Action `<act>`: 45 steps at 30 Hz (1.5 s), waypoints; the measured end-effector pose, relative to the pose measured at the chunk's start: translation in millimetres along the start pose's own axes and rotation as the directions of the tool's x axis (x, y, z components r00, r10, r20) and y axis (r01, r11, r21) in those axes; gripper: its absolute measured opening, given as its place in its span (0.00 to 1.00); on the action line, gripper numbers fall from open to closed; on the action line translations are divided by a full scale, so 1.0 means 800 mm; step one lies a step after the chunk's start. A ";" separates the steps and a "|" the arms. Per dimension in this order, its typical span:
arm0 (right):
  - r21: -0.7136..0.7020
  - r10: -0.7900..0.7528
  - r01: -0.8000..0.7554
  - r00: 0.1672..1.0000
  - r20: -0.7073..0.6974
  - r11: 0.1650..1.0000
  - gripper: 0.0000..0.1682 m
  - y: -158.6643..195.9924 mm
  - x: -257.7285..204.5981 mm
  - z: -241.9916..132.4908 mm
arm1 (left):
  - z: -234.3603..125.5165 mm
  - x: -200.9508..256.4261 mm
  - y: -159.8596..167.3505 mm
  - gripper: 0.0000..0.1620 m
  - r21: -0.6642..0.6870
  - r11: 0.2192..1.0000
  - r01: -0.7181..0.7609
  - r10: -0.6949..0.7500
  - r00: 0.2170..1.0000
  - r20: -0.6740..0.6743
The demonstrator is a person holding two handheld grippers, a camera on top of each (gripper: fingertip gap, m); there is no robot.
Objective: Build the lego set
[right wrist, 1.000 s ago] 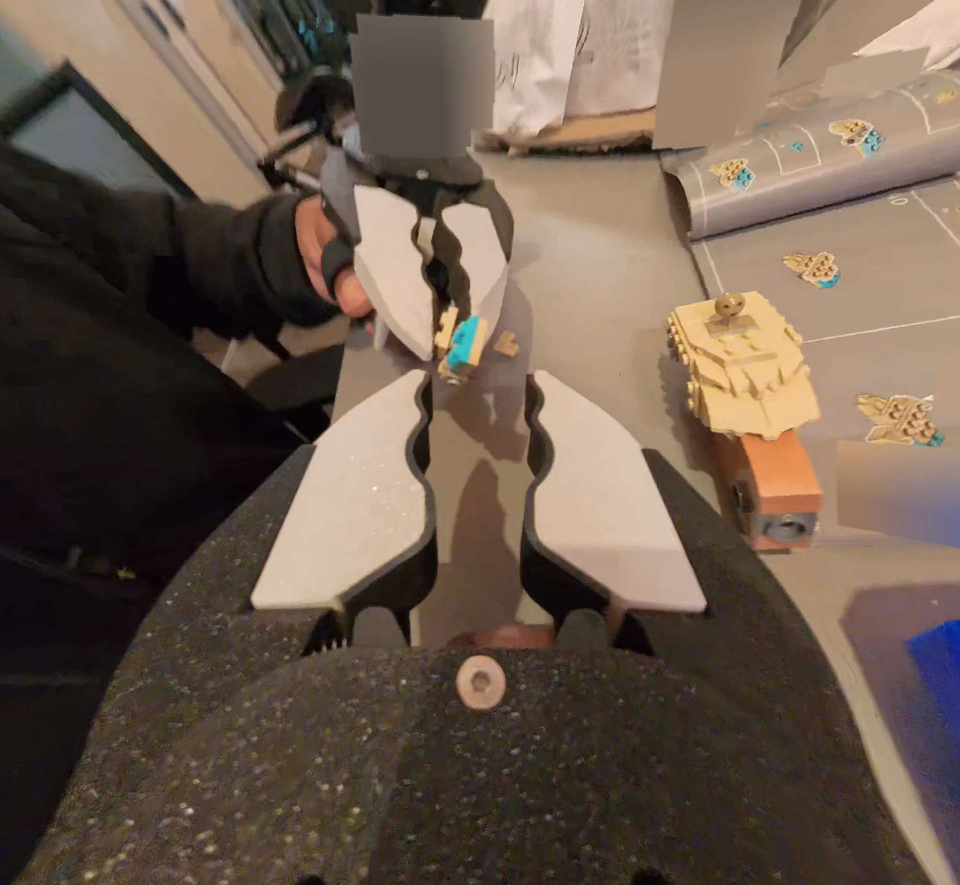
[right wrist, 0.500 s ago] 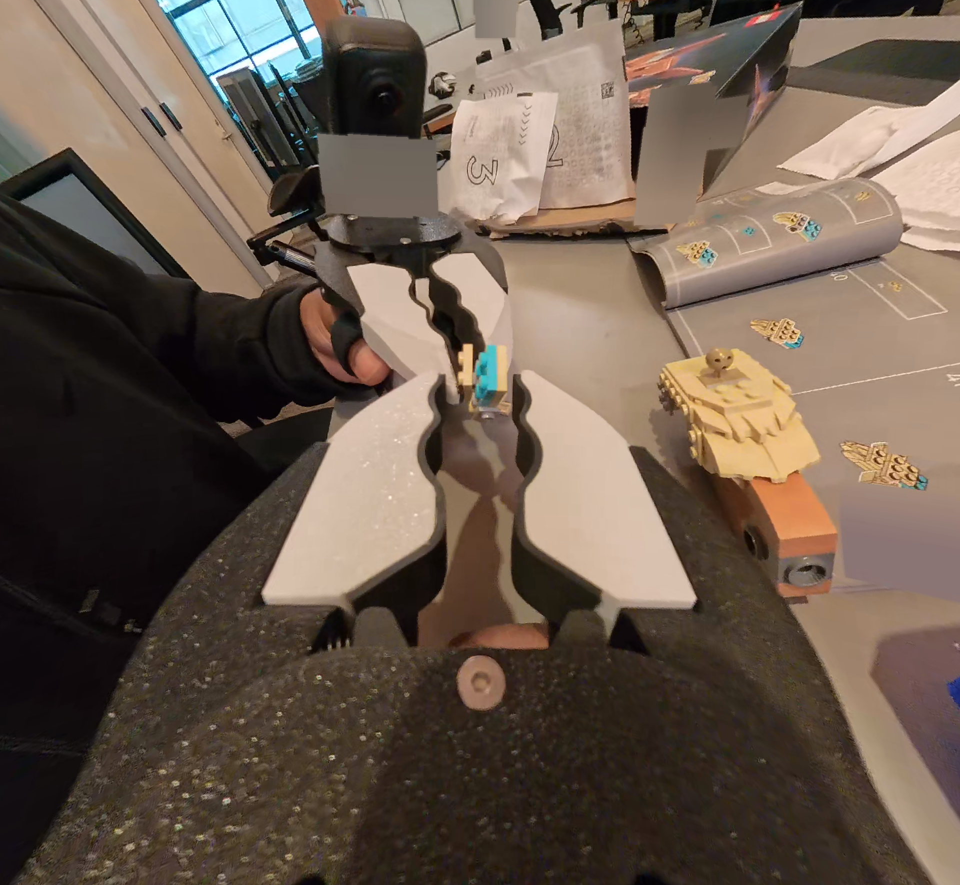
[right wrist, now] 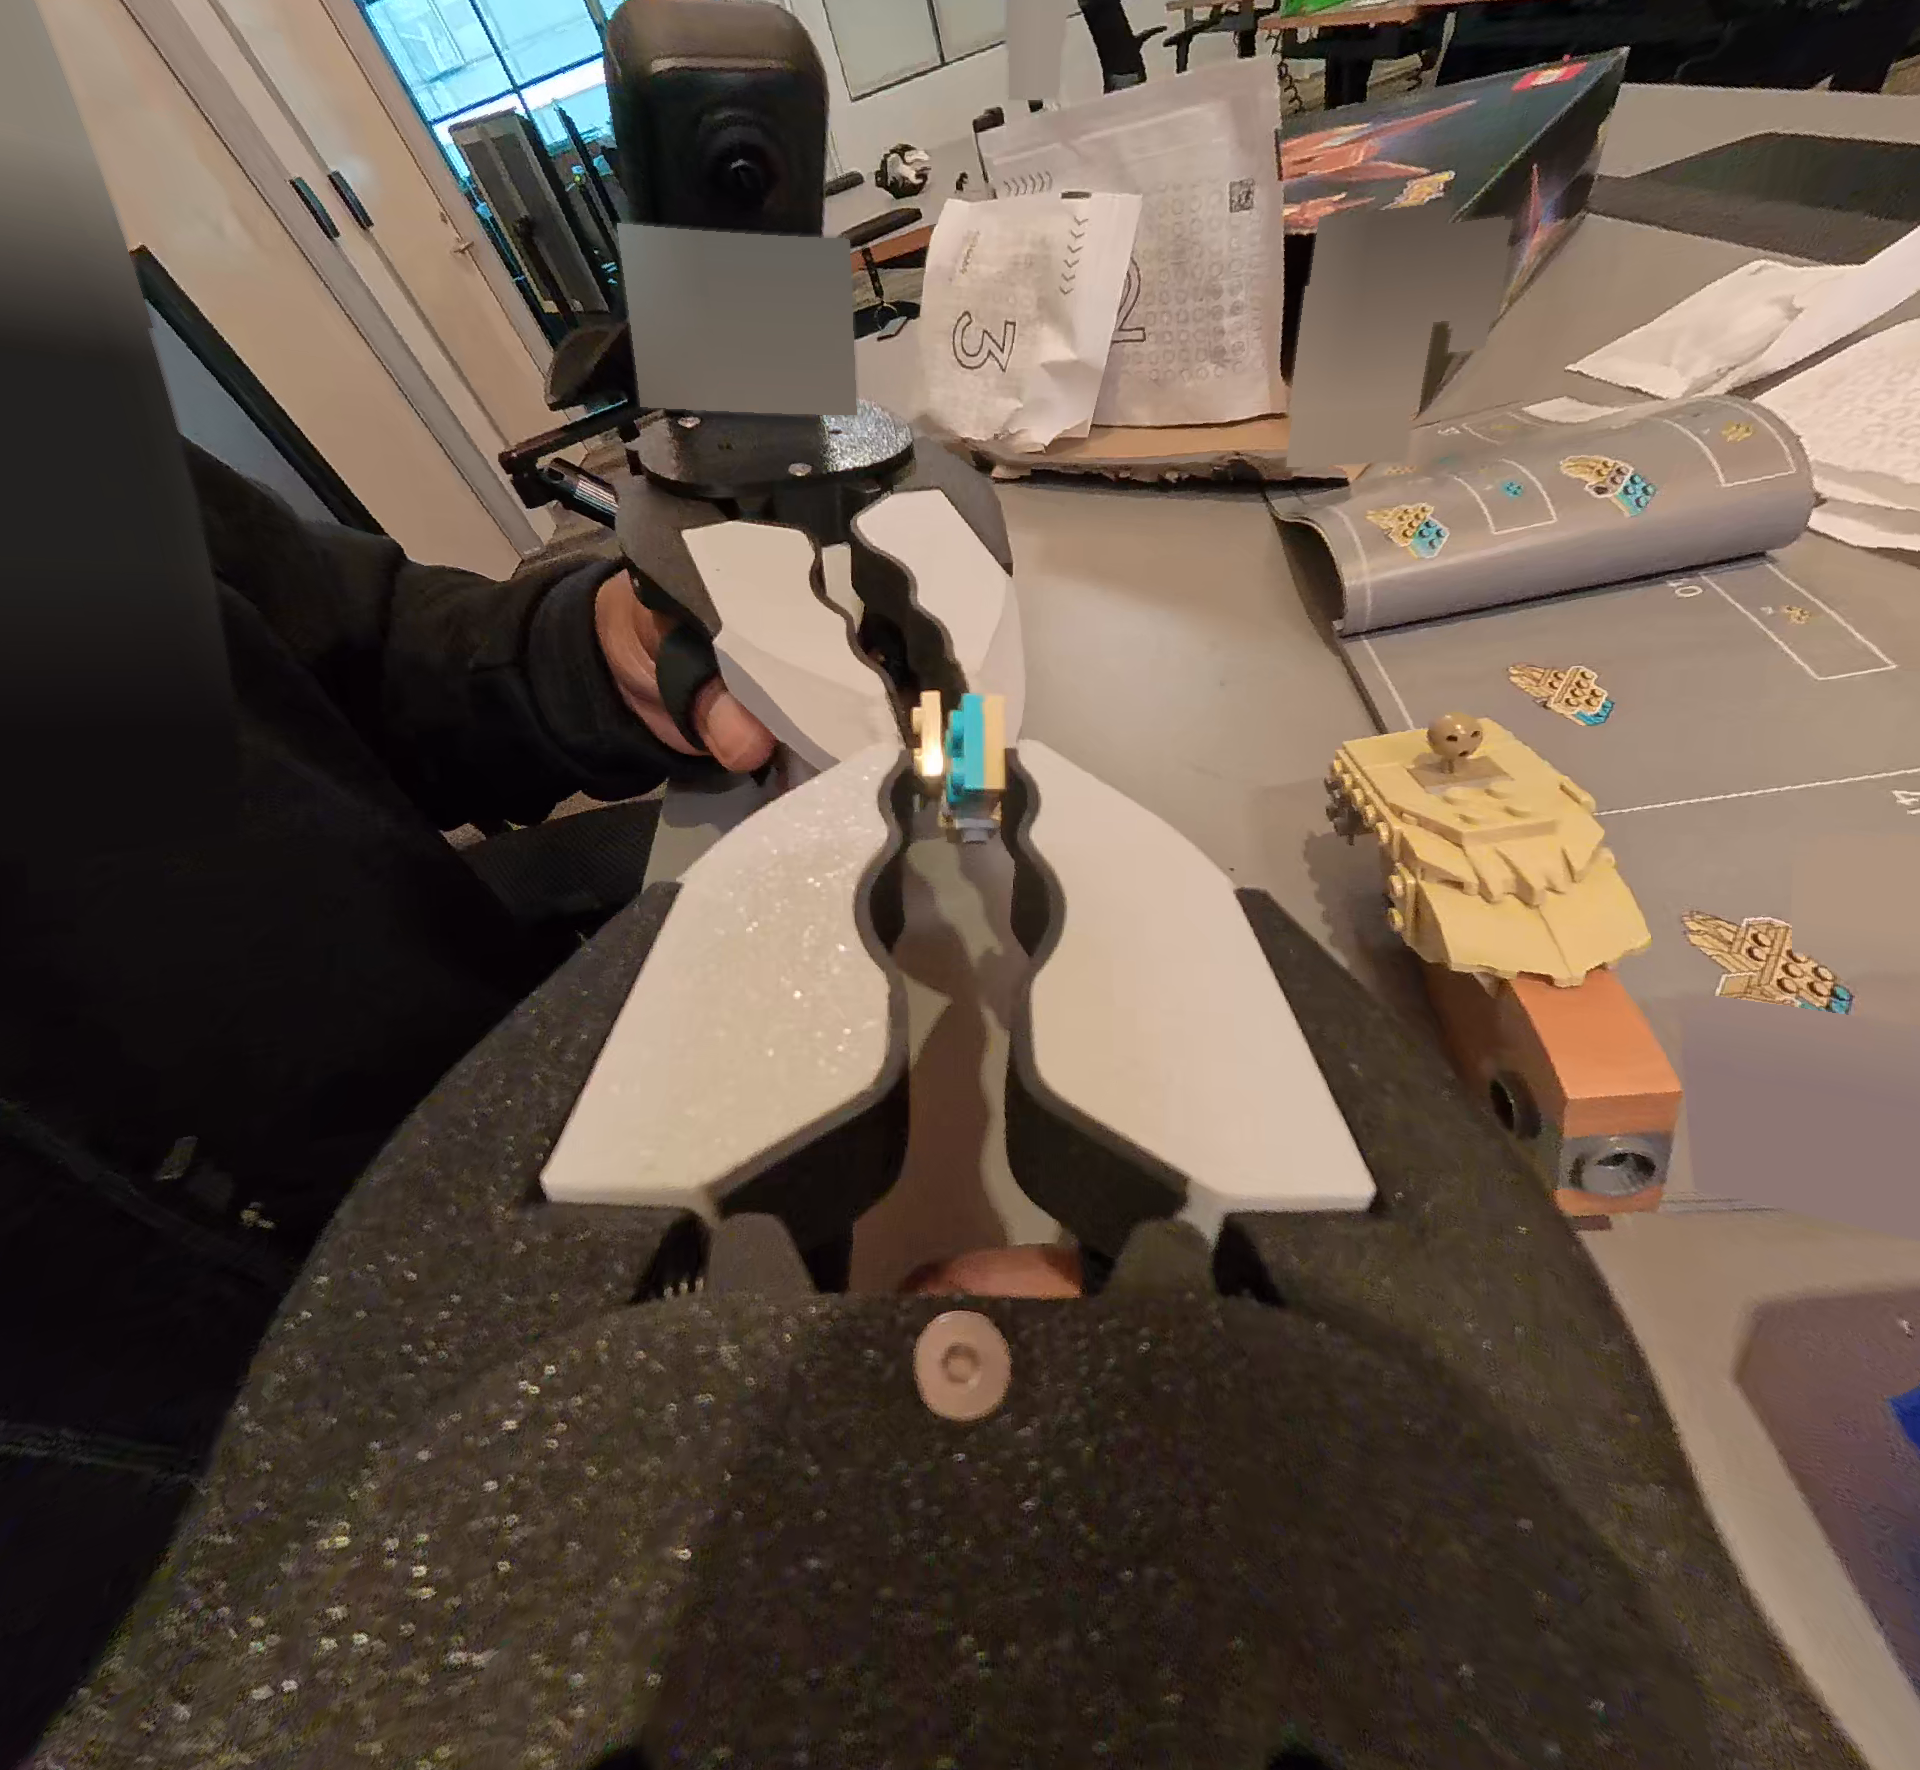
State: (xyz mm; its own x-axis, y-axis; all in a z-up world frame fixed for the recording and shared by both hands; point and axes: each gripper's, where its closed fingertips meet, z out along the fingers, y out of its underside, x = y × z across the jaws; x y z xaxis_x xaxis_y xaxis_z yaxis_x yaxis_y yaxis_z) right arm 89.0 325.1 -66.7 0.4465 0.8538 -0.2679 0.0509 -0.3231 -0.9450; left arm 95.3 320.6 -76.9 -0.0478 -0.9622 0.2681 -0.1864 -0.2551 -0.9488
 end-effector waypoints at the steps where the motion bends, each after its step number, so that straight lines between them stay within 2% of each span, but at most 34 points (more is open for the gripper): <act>1: 0.002 -0.010 0.010 1.000 0.002 1.000 0.09 0.000 -0.001 0.000 | 0.000 0.001 0.000 0.07 -0.002 1.000 -0.009 0.009 1.000 0.004; 10: 0.006 -0.058 0.058 0.998 0.022 0.998 0.07 0.001 -0.008 -0.001 | -0.001 0.006 0.001 0.07 -0.018 0.998 -0.054 0.054 0.998 0.020; 14: 0.026 -0.029 0.028 0.998 0.054 0.999 0.06 -0.002 -0.011 -0.003 | -0.001 0.010 -0.001 0.07 -0.024 0.998 -0.064 0.065 0.998 0.018; 18: 0.095 0.063 -0.075 0.990 0.123 0.993 0.06 -0.014 -0.012 -0.010 | 0.000 0.011 -0.016 0.08 0.057 0.995 -0.086 0.084 0.996 0.037; 21: 0.170 0.064 -0.095 0.982 0.179 0.981 0.06 -0.025 -0.020 -0.016 | -0.004 0.009 -0.027 0.20 0.094 0.991 -0.091 0.084 0.994 0.068; 28: 0.299 -0.031 -0.036 0.976 0.215 0.953 0.06 -0.042 -0.029 -0.027 | -0.017 0.028 -0.048 0.16 0.240 0.969 -0.054 0.055 0.999 0.002; 33: 0.312 -0.021 -0.059 0.969 0.246 0.948 0.06 -0.041 -0.033 -0.023 | -0.010 0.032 -0.044 0.16 0.226 0.971 -0.074 0.073 0.997 0.012; 37: 0.313 -0.005 -0.078 0.966 0.257 0.946 0.06 -0.040 -0.032 -0.022 | -0.006 0.033 -0.040 0.08 0.215 0.974 -0.078 0.077 0.997 0.012; 45: 0.308 0.036 -0.137 0.949 0.314 0.941 0.06 -0.040 -0.035 -0.022 | -0.007 0.036 -0.040 0.06 0.222 0.973 -0.070 0.073 0.997 -0.003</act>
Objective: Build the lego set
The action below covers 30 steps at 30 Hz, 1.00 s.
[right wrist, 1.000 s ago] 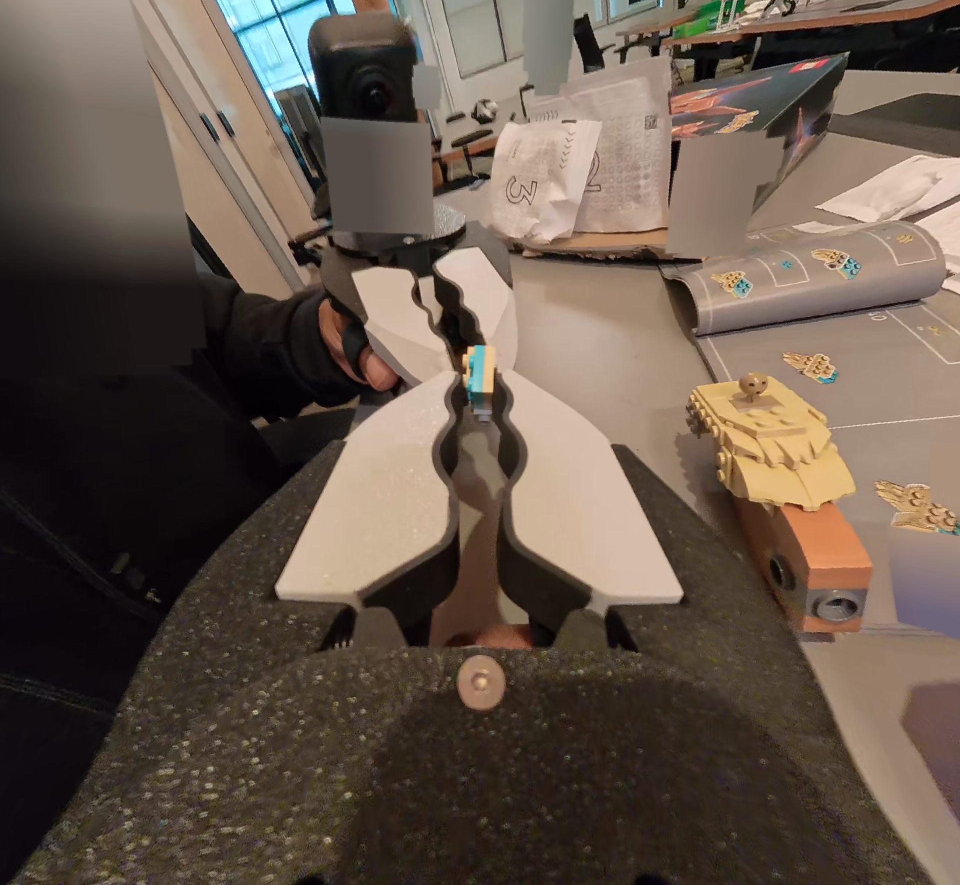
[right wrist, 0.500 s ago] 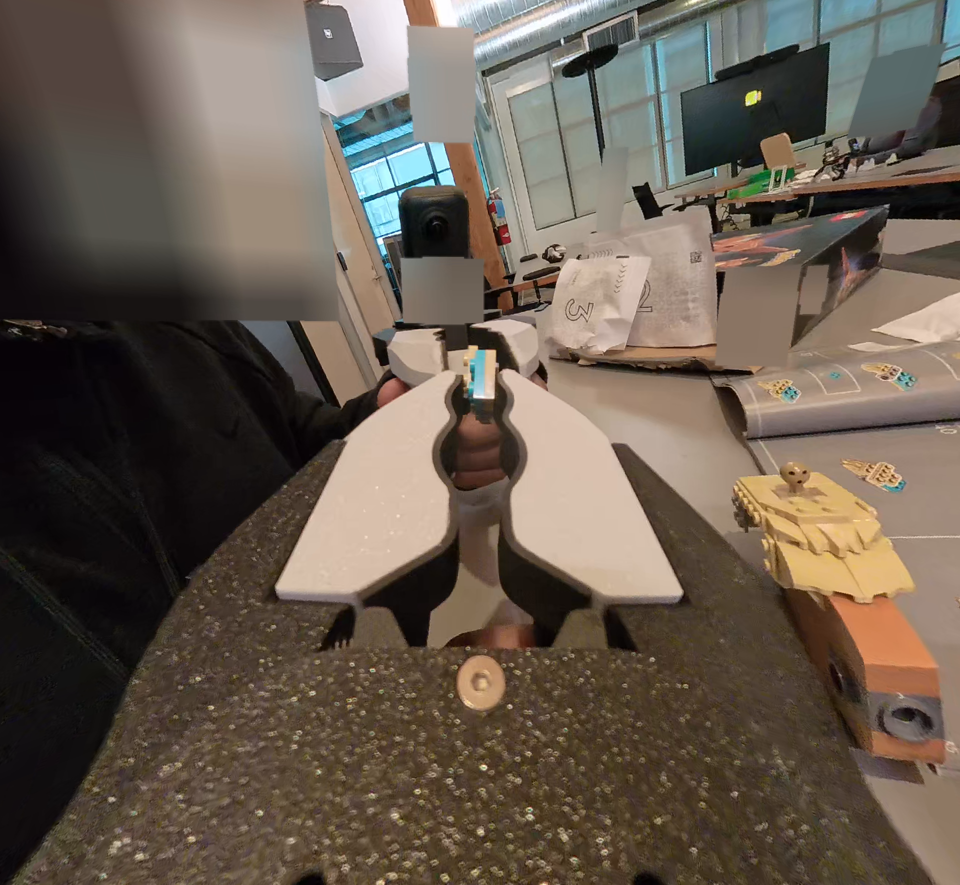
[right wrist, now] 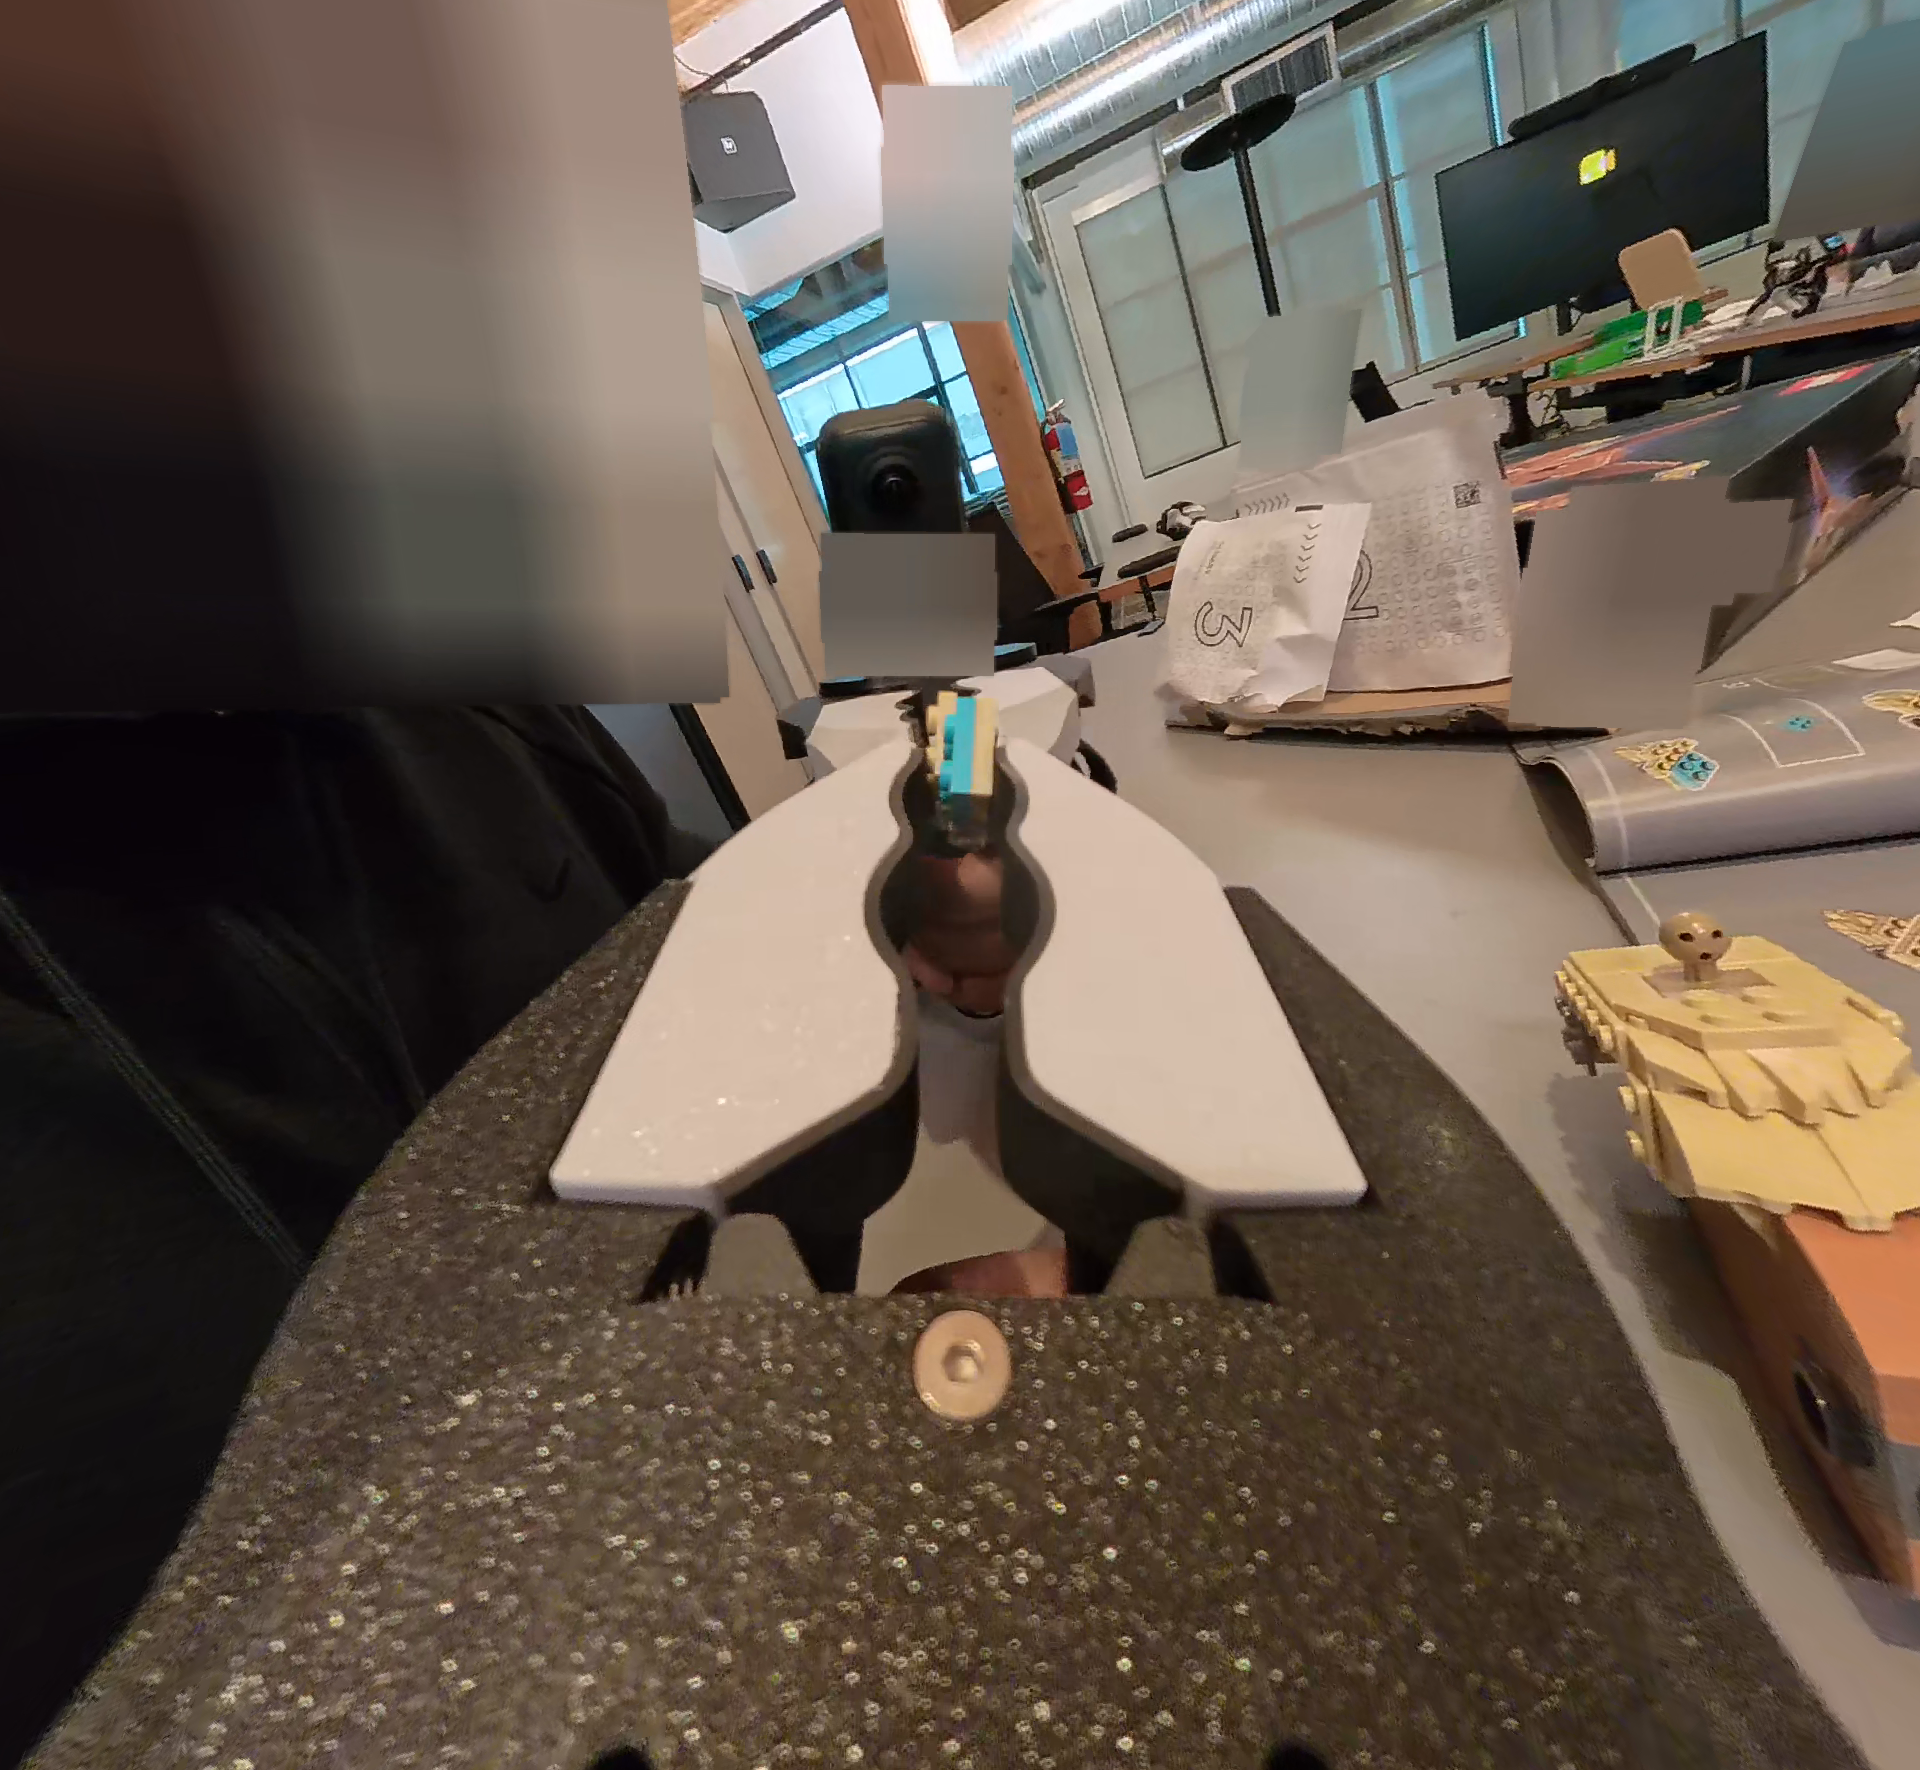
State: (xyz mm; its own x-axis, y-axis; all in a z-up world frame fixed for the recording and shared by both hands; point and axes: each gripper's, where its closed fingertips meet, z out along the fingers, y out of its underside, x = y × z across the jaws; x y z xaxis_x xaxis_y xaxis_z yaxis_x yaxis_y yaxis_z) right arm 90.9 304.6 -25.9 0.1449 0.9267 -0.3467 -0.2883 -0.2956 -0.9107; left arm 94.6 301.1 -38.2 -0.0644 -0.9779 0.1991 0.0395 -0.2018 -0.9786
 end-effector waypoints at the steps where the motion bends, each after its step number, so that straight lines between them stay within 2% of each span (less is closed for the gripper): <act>1: 0.002 0.009 -0.009 1.000 0.007 1.000 0.06 0.000 0.000 0.000 | 0.000 0.001 0.000 0.06 0.002 1.000 0.007 -0.007 1.000 -0.003; 5: 0.009 0.040 -0.040 0.999 0.009 0.999 0.06 -0.001 0.002 0.000 | 0.001 -0.002 0.000 0.06 0.007 0.999 0.045 -0.045 0.999 -0.008; 9: -0.072 0.043 -0.047 0.997 -0.068 0.996 0.09 0.011 0.017 -0.004 | 0.000 -0.012 0.011 0.06 -0.025 0.983 0.182 -0.182 0.983 -0.012; 11: -0.141 0.012 -0.026 0.995 -0.099 0.990 0.19 0.018 0.022 -0.010 | -0.004 -0.022 0.021 0.06 -0.061 0.965 0.257 -0.256 0.966 0.014; 13: -0.224 -0.105 0.070 0.983 -0.149 0.972 0.19 0.026 0.030 -0.021 | -0.008 -0.030 0.034 0.07 -0.128 0.935 0.330 -0.328 0.944 0.041; 16: -0.350 -0.327 0.255 0.931 -0.163 0.901 0.17 0.037 0.038 -0.034 | -0.012 -0.030 0.064 0.07 -0.279 0.857 0.433 -0.431 0.900 0.070; 19: -0.476 -0.460 0.356 0.880 -0.120 0.804 0.17 0.059 0.043 -0.041 | -0.011 -0.025 0.082 0.07 -0.377 0.793 0.479 -0.491 0.868 0.071; 24: -0.569 -0.594 0.486 0.804 -0.006 0.664 0.17 0.084 0.034 -0.047 | -0.003 -0.010 0.091 0.07 -0.459 0.683 0.569 -0.636 0.772 0.010; 30: -0.581 -0.619 0.518 0.785 0.032 0.627 0.13 0.088 0.026 -0.047 | 0.001 0.000 0.090 0.07 -0.523 0.627 0.577 -0.692 0.721 -0.034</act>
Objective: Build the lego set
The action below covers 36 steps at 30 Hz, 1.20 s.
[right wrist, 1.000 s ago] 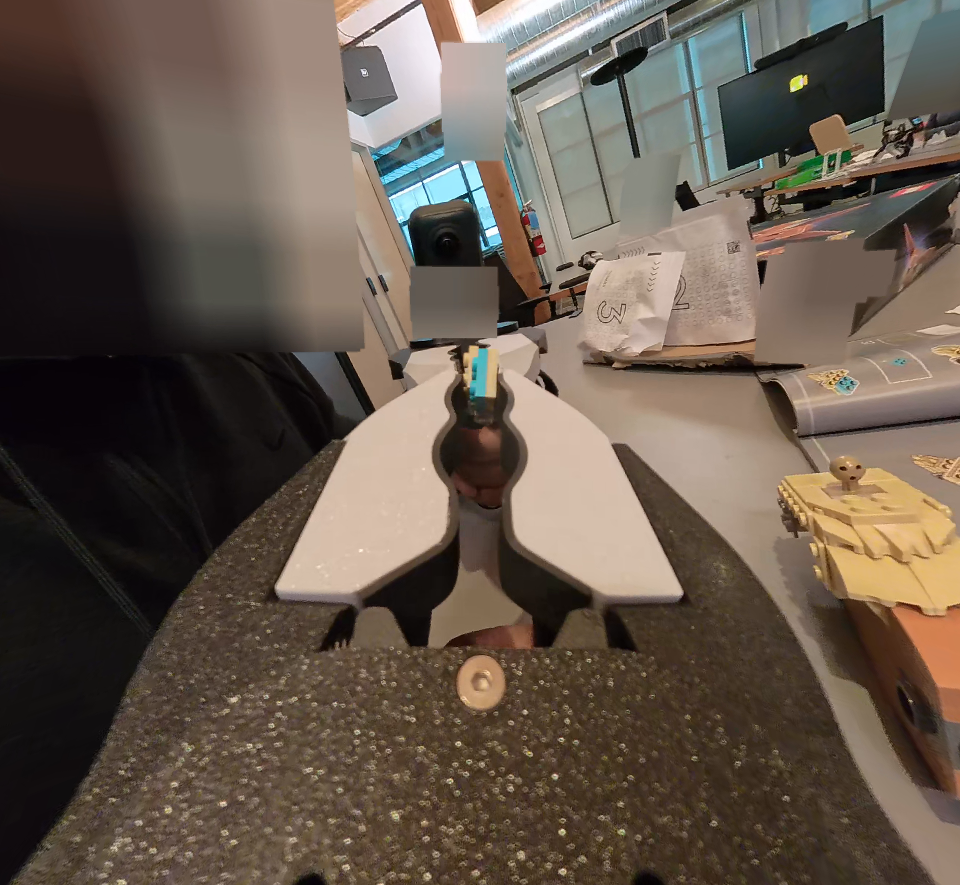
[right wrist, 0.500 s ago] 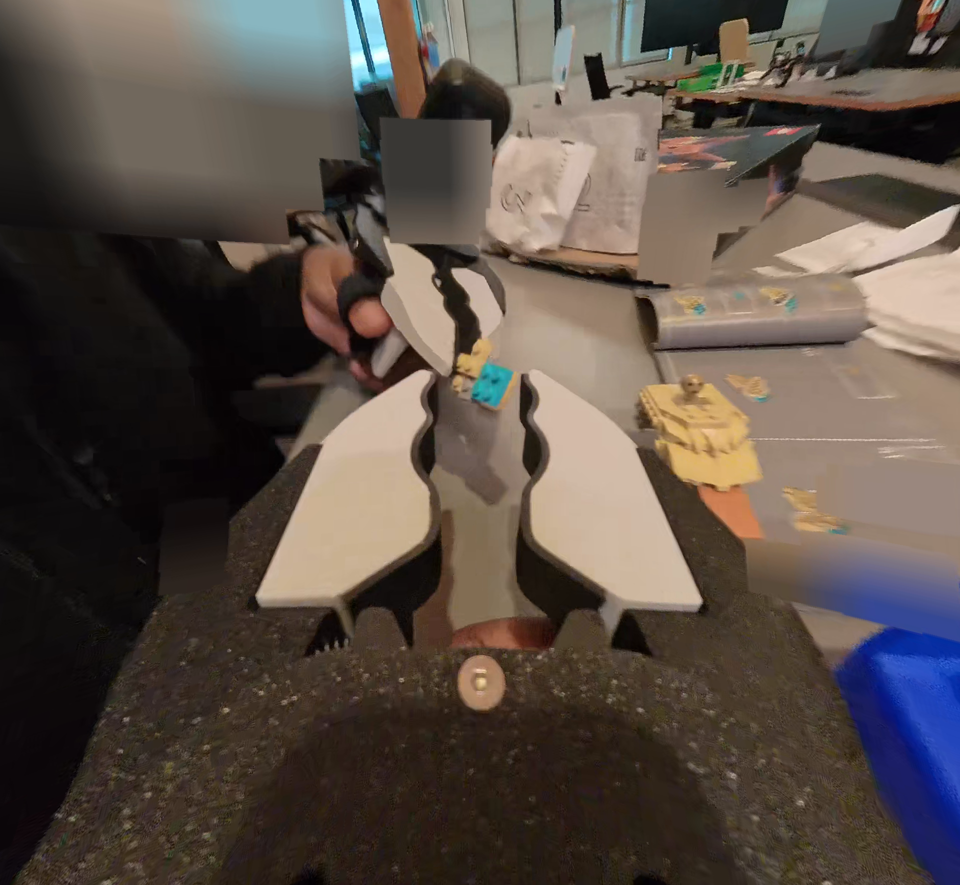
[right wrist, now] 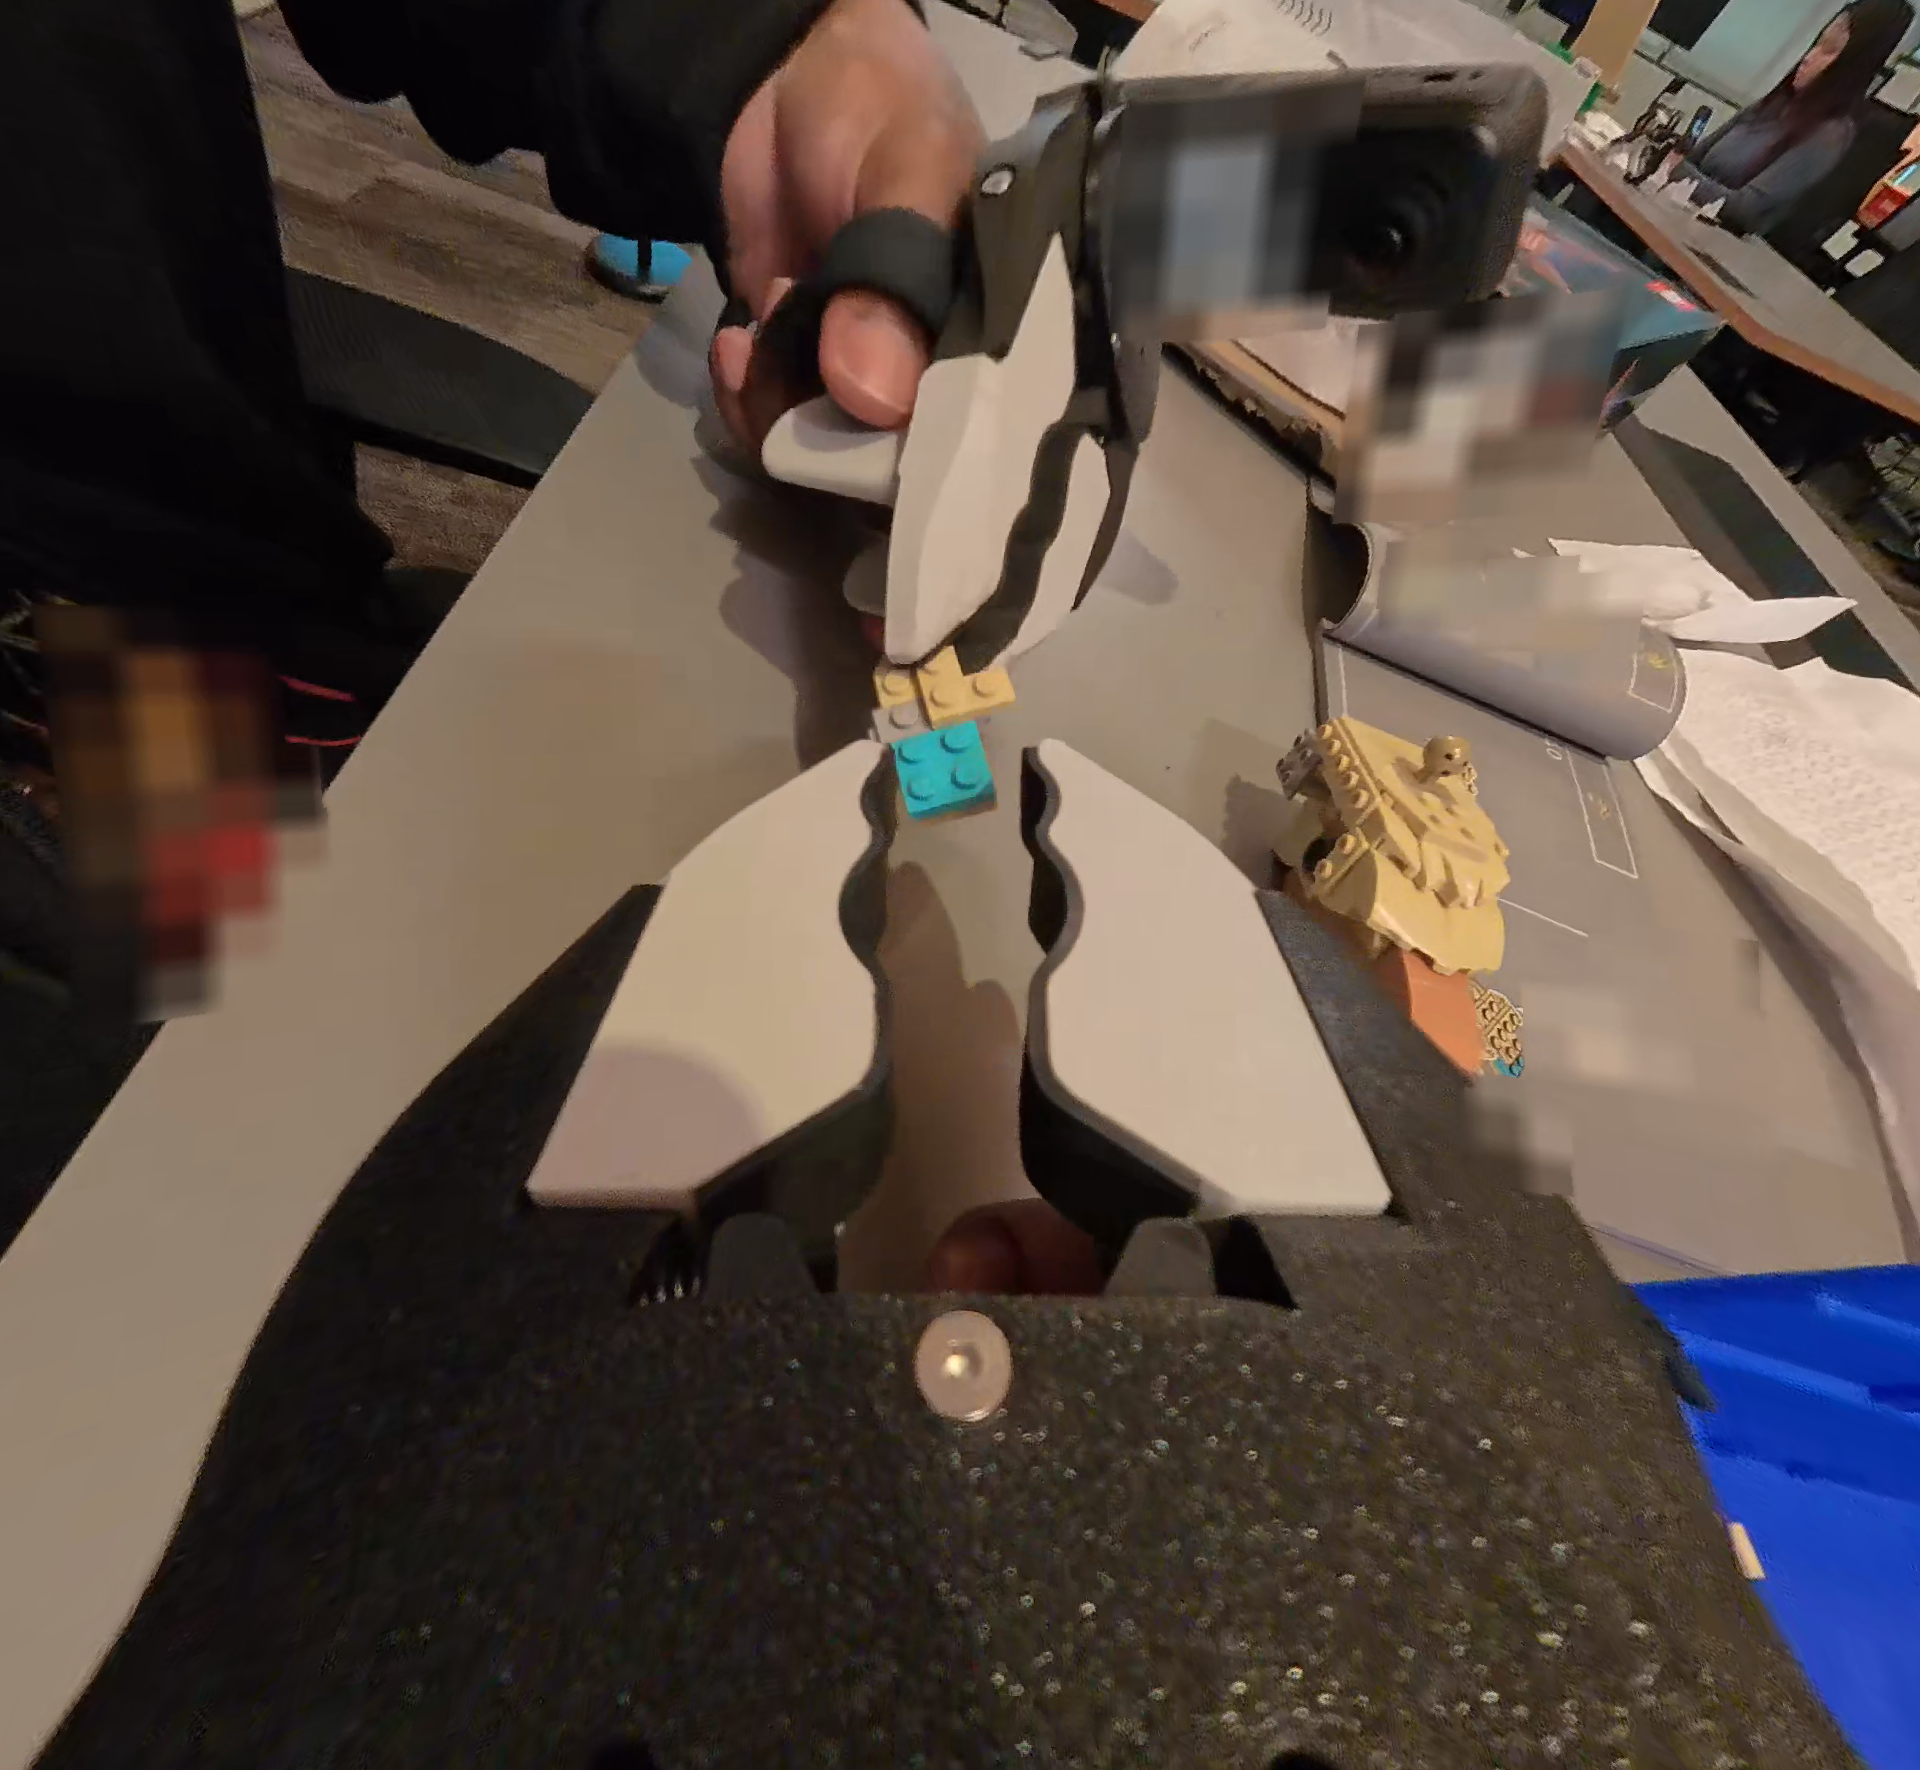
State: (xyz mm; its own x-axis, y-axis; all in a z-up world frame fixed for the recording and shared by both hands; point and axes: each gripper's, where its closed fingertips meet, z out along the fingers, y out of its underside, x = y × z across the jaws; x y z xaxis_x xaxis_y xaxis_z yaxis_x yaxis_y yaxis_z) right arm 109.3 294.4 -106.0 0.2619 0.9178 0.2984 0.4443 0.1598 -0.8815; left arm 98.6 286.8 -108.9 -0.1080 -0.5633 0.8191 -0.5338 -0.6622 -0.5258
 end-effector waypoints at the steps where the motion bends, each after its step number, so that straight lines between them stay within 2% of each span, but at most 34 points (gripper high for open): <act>1: -0.014 -0.006 0.006 1.000 0.004 1.000 0.13 0.002 -0.002 0.002 | 0.001 0.002 0.000 0.07 -0.004 1.000 0.008 -0.008 1.000 -0.016; 4: -0.045 -0.014 0.014 1.000 0.003 0.999 0.11 0.006 -0.005 0.005 | -0.001 0.002 -0.001 0.07 0.003 1.000 0.026 -0.026 0.999 -0.044; 7: -0.072 0.039 -0.037 0.999 0.013 0.997 0.10 0.010 -0.005 0.008 | -0.004 -0.005 0.000 0.08 0.007 1.000 0.005 -0.005 1.000 -0.013; 11: -0.155 0.121 -0.121 0.993 -0.011 0.980 0.10 0.028 0.002 0.010 | -0.031 -0.024 -0.001 0.18 -0.001 0.987 -0.162 0.159 0.967 0.198; 13: -0.209 0.157 -0.158 0.987 -0.025 0.965 0.10 0.039 0.005 0.012 | -0.053 -0.030 0.004 0.19 -0.027 0.966 -0.256 0.251 0.916 0.312; 16: -0.276 0.188 -0.194 0.981 -0.047 0.941 0.10 0.051 0.007 0.014 | -0.080 -0.047 0.028 0.20 -0.162 0.922 -0.351 0.385 0.790 0.478; 21: -0.351 0.203 -0.215 0.977 -0.071 0.911 0.10 0.065 0.008 0.018 | -0.104 -0.065 0.043 0.21 -0.271 0.863 -0.426 0.495 0.606 0.623; 25: -0.372 0.204 -0.216 0.976 -0.070 0.903 0.10 0.069 0.007 0.019 | -0.114 -0.086 0.041 0.20 -0.323 0.848 -0.420 0.518 0.526 0.675; 28: -0.374 0.232 -0.242 0.970 -0.073 0.895 0.12 0.070 0.008 0.019 | -0.111 -0.092 0.039 0.18 -0.329 0.855 -0.402 0.512 0.543 0.666; 31: -0.362 0.243 -0.253 0.967 -0.073 0.897 0.15 0.068 0.009 0.018 | -0.110 -0.095 0.035 0.10 -0.326 0.859 -0.394 0.505 0.552 0.664; 33: -0.342 0.243 -0.257 0.966 -0.085 0.904 0.17 0.065 0.012 0.017 | -0.107 -0.094 0.035 0.10 -0.324 0.858 -0.398 0.508 0.567 0.648; 36: -0.290 0.233 -0.259 0.965 -0.120 0.921 0.17 0.056 0.021 0.015 | -0.093 -0.081 0.032 0.10 -0.246 0.887 -0.390 0.455 0.659 0.598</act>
